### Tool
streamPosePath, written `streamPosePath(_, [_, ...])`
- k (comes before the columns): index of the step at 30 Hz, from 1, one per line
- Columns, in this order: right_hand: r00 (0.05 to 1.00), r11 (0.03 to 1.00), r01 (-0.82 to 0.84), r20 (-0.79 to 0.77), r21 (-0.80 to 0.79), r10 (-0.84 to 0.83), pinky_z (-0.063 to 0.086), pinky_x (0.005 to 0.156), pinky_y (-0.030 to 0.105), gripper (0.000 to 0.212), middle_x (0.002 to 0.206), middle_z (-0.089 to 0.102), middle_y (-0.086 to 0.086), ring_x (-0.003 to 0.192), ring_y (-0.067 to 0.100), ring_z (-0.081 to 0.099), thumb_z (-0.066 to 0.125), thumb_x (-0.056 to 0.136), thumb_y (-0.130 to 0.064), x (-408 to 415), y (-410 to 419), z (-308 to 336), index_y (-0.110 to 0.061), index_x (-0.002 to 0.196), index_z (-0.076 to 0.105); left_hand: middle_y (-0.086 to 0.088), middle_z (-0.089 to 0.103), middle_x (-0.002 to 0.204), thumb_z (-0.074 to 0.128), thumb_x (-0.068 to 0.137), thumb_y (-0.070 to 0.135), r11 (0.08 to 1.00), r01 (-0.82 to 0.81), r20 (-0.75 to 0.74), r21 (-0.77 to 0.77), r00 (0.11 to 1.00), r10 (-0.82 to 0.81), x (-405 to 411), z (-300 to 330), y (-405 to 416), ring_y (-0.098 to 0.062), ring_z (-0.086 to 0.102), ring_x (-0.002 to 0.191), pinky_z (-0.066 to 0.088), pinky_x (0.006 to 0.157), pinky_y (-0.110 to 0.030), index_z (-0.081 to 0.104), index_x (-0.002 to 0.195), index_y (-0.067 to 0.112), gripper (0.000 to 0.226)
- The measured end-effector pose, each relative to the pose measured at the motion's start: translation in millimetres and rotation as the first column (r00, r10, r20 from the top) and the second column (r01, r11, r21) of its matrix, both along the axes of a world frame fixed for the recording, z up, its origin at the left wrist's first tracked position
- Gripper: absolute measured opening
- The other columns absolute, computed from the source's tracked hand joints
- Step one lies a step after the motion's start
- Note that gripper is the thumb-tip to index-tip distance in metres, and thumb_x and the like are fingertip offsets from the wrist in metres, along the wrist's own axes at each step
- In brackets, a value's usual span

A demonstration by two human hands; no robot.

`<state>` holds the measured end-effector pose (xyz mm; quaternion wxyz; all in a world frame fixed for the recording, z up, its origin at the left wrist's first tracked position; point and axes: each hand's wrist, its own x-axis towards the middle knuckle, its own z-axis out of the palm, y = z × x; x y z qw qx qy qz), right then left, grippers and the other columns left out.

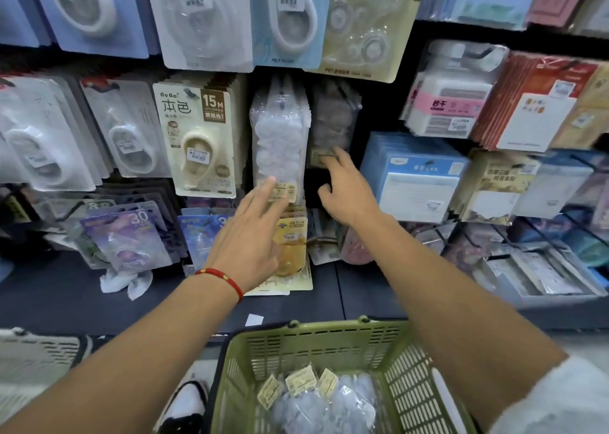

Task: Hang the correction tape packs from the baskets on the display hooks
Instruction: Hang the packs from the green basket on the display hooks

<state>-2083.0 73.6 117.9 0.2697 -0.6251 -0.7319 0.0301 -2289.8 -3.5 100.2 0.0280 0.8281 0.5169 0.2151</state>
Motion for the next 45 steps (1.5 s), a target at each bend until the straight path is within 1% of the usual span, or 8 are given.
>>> streamPosePath(3, [0.996,0.991,-0.066,-0.053,0.115,0.073,0.053,0.086,0.041,0.03,0.124,0.064,0.001,0.101,0.027,0.066,0.056,0.097,-0.011,13.1,-47.1,-29.9,-0.014,0.125,0.066,-0.011,0.044,0.158,0.061,0.089,0.007,0.992,0.06,-0.077,-0.107,0.995,-0.068,-5.9,-21.1,-9.8,-0.035,0.041,0.144,0.044,0.112,-0.051,0.051,0.15,0.012,0.062])
streamPosePath(7, [0.983,0.969,-0.151,0.076,-0.194,0.168,0.049,0.068,0.037,0.018,0.076,0.058,-0.012,0.082,0.029,0.068,0.057,0.098,-0.017,40.4,-104.5,-92.4,-0.021,0.108,0.071,-0.005,0.057,0.142,0.058,0.091,0.014,0.931,0.113,-0.305,-0.346,0.925,-0.225,-21.2,-75.8,-46.6,-0.03,0.048,0.136,0.046,0.107,-0.047,0.055,0.146,0.02,0.055])
streamPosePath(11, [0.96,0.722,-0.108,0.117,-0.683,0.254,0.054,0.088,0.035,0.024,0.109,0.076,0.004,0.102,0.028,0.069,0.055,0.098,-0.016,58.3,-143.3,-174.1,-0.02,0.115,0.072,-0.003,0.041,0.16,0.057,0.094,0.02,0.875,-0.014,-0.383,-0.483,0.902,-0.197,-33.0,-146.6,-94.4,-0.025,0.03,0.152,0.041,0.115,-0.045,0.053,0.148,0.023,0.054])
streamPosePath(16, [0.942,0.346,0.048,0.157,-0.937,0.296,0.047,0.105,0.033,0.059,0.154,0.052,0.014,0.136,0.031,0.054,0.063,0.102,-0.034,63.4,-174.9,-265.7,-0.011,0.153,0.046,-0.018,0.0,0.175,0.071,0.084,0.021,0.896,-0.201,-0.347,-0.396,0.936,0.057,-27.9,-211.5,-156.8,-0.037,-0.007,0.162,0.007,0.131,-0.054,0.058,0.143,0.021,0.06])
streamPosePath(24, [0.989,0.363,0.147,0.148,-0.92,-0.025,-0.001,0.128,0.064,0.128,0.172,-0.023,0.017,0.16,0.041,-0.014,0.066,0.086,-0.076,20.0,-214.9,-355.0,-0.018,0.167,-0.014,-0.02,0.027,0.17,0.078,0.079,0.037,0.891,-0.309,-0.334,-0.334,0.922,0.195,-19.6,-229.7,-171.2,-0.037,0.014,0.161,0.008,0.131,-0.057,0.068,0.133,0.019,0.057])
streamPosePath(30, [0.967,0.572,0.205,0.255,-0.795,0.008,0.014,0.126,0.06,0.125,0.167,0.024,0.023,0.155,0.039,0.023,0.067,0.079,-0.081,-11.4,-223.7,-370.3,-0.008,0.163,0.012,-0.016,0.032,0.169,0.067,0.085,0.046,0.894,-0.334,-0.407,-0.299,0.892,0.197,-17.8,-233.3,-170.8,-0.033,0.017,0.161,0.006,0.13,-0.059,0.066,0.136,0.022,0.057])
streamPosePath(41, [0.987,0.415,-0.087,-0.136,-0.906,-0.09,0.051,0.092,0.036,0.088,0.138,0.062,0.007,0.122,0.031,0.063,0.091,0.079,-0.029,-3.0,-202.8,-346.9,-0.016,0.147,0.037,-0.011,0.039,0.165,0.069,0.088,0.039,0.867,-0.37,-0.388,-0.334,0.892,0.232,-14.4,-229.1,-169.4,-0.029,0.018,0.16,-0.002,0.13,-0.055,0.06,0.141,0.021,0.057])
streamPosePath(45, [0.949,0.372,-0.26,-0.306,-0.891,-0.071,0.052,0.107,0.042,0.089,0.133,0.063,0.001,0.125,0.025,0.062,0.093,0.078,-0.023,22.5,-186.8,-288.1,-0.019,0.15,0.041,-0.017,0.033,0.167,0.077,0.088,0.03,0.895,-0.278,-0.125,-0.348,0.96,0.25,-4.4,-217.7,-165.1,-0.035,0.015,0.16,0.009,0.131,-0.055,0.051,0.15,0.015,0.068])
